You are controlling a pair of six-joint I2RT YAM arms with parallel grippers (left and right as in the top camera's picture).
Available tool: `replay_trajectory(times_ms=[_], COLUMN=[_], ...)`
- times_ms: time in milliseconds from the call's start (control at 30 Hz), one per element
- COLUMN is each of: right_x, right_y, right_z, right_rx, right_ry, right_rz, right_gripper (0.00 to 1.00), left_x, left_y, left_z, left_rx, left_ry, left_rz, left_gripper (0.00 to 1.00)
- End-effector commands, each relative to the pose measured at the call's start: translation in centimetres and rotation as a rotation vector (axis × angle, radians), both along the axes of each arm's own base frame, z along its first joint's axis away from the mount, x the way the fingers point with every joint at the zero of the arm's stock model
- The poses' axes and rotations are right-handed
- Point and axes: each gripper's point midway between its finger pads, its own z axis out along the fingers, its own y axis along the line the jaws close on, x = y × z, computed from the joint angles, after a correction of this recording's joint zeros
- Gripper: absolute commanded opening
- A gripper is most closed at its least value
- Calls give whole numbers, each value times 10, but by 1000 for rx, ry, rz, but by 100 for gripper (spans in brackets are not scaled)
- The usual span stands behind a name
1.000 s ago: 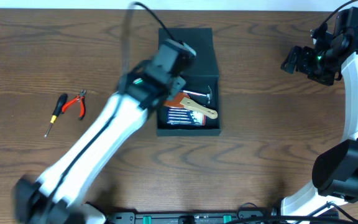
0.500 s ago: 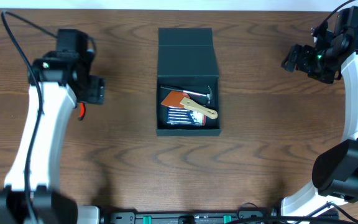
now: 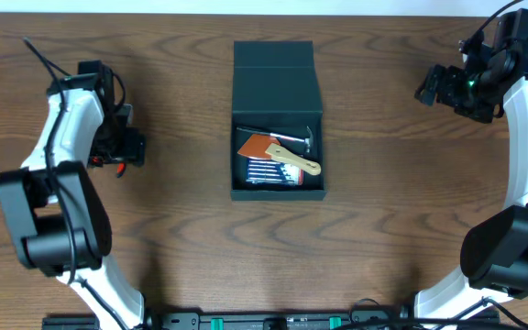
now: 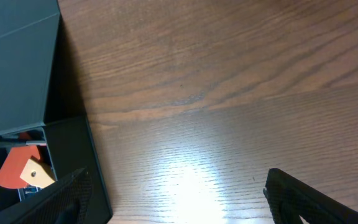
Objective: Pack container
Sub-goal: 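Move the left gripper back to the red pliers and grasp them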
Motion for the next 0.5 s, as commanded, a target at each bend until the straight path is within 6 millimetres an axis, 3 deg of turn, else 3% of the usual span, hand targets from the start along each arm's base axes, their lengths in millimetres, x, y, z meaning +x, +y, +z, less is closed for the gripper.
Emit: replay_trajectory(times_ms=[0,233,467], right_x=[0,-2,-6], right_y=[1,0,1], right_z=[-3,-4,-5], right_rx=[3,-1,-5], right_ry=[4,13,29], right_rz=[16,15,36], right_gripper=[91,91,89], left_x=[1,16,18], left_y=[-4,-2,-2], left_z=[-17,-39,-54], left_rx=[-32,-29,-31], left_ry=[25,1,13], left_rz=[-21,-21,-20], left_gripper=[74,71,64])
